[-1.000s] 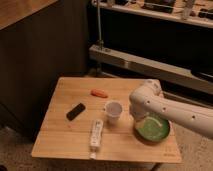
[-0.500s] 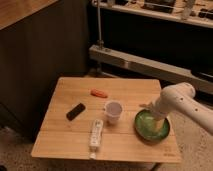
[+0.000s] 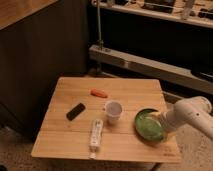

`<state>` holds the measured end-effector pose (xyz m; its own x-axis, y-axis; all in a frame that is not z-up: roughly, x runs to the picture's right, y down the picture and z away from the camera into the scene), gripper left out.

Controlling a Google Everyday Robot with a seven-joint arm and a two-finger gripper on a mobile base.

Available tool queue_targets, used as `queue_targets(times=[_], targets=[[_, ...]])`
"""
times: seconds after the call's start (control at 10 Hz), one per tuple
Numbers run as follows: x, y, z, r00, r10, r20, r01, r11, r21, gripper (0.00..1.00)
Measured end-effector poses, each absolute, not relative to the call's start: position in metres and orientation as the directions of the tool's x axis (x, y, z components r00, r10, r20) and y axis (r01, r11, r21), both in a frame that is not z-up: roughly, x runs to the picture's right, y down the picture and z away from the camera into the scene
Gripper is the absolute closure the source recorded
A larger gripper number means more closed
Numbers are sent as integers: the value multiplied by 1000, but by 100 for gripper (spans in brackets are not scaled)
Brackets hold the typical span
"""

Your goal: Drag the ceramic bowl in a circle

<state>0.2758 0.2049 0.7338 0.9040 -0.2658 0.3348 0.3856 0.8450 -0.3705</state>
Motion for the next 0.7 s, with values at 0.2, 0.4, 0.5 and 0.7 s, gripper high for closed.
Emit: queue_targets(times=[0.2, 0.4, 0.5, 0.7], targets=[[275, 222, 738, 905, -268, 329, 386, 844, -373, 20], [273, 241, 752, 897, -258, 359, 380, 865, -327, 20], [273, 243, 754, 894, -255, 368, 372, 880, -295, 20], [261, 237, 759, 885, -273, 377, 383, 887, -257, 20]])
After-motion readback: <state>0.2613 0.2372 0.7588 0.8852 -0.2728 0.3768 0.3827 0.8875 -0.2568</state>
